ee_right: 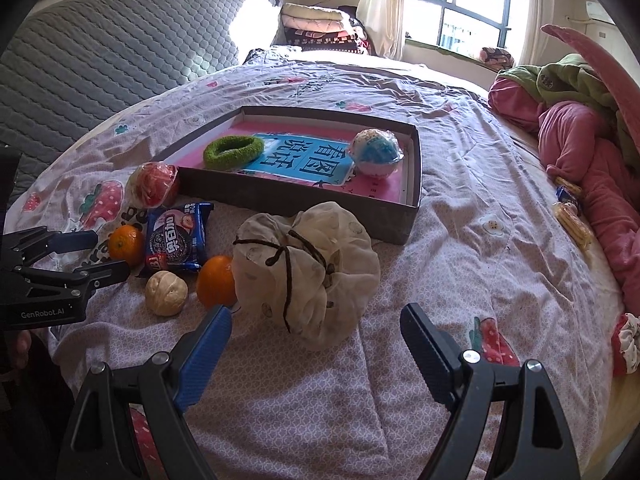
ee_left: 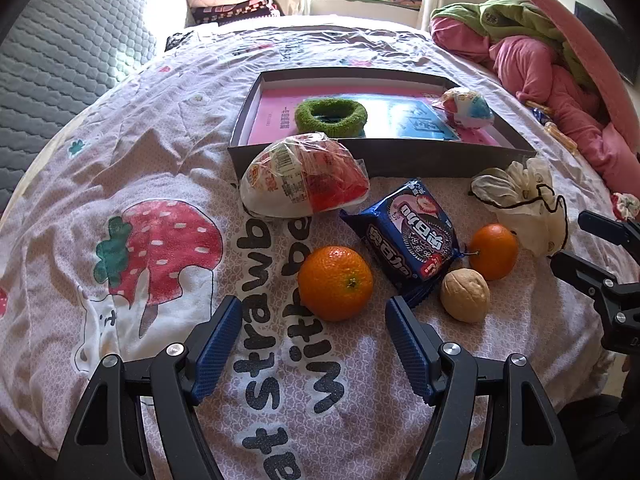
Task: Organize objects
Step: 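Move left gripper to an orange while right gripper approaches white mesh bag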
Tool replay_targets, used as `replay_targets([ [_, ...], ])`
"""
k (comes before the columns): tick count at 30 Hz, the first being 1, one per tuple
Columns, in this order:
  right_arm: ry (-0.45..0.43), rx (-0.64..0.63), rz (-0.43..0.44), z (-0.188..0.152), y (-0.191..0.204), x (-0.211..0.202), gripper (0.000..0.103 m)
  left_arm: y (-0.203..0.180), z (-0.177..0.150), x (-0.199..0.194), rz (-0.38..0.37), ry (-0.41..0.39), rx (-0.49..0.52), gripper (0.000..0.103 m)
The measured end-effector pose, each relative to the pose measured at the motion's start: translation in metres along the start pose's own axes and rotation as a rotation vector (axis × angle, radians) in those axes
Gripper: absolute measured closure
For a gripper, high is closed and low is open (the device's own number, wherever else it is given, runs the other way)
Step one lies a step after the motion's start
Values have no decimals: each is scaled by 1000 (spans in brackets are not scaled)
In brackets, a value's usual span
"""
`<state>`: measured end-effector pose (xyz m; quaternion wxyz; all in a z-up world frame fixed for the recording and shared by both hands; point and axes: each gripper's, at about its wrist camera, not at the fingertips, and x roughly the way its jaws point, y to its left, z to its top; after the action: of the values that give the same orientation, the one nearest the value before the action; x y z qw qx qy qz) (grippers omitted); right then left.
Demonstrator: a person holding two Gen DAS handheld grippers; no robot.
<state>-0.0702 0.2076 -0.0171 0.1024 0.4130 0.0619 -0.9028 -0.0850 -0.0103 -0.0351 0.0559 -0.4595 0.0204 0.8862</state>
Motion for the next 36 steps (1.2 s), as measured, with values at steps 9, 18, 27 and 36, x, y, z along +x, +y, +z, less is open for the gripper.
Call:
replay_targets([
  [9, 22, 16, -26, 4, -3, 13, 17, -4, 3, 7, 26, 7, -1, 28],
  [18, 23, 42, -33, 14, -7, 23, 17, -1, 8, 16, 54, 14, -28, 28],
  [27, 46, 62, -34, 23, -2, 40, 17, 4, 14, 21, 70, 8, -68, 28],
  [36, 56, 88, -36, 32, 3, 51, 17, 3, 17, 30, 92, 19, -87, 28],
])
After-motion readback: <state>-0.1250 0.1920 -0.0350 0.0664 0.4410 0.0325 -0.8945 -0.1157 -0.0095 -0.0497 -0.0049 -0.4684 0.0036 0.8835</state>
